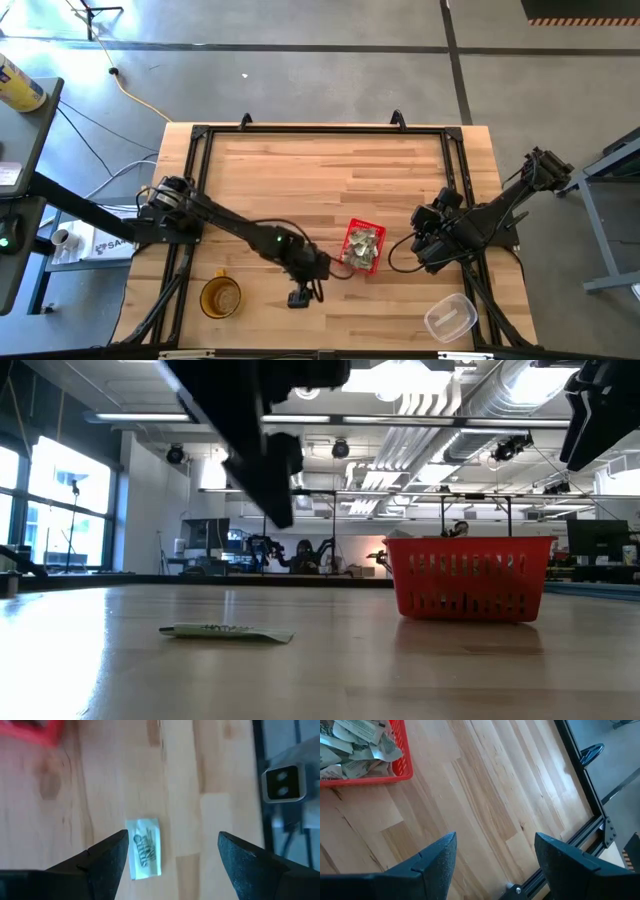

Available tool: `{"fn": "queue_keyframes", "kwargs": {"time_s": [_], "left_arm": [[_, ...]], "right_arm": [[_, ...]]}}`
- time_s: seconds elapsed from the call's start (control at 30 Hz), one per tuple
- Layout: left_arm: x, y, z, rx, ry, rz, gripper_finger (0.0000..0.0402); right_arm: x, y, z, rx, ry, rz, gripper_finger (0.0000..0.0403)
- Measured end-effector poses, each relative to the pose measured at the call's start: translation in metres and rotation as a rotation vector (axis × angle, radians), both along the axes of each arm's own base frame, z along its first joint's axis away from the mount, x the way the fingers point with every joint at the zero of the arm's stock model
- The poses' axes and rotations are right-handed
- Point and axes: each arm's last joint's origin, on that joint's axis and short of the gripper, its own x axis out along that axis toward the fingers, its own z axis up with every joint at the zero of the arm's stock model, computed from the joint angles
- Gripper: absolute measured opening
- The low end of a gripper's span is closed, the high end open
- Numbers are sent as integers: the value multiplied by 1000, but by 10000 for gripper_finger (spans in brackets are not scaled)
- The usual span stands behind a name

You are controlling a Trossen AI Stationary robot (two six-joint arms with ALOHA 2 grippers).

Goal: Pick and place items into bin
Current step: Put the light green stevia packet into the red bin

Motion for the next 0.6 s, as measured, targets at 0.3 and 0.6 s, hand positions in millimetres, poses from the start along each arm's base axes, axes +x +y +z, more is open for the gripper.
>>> {"fn": "queue_keyframes", "kwargs": {"time_s": [0.3, 0.6], "left_arm": [[-14, -17, -43, 107, 14, -7, 331], [-14, -20, -70, 271, 49, 33, 265]], "right_arm": [[0, 0, 0, -8, -7, 2, 259], [0, 0, 0, -7, -8, -3, 259]]}}
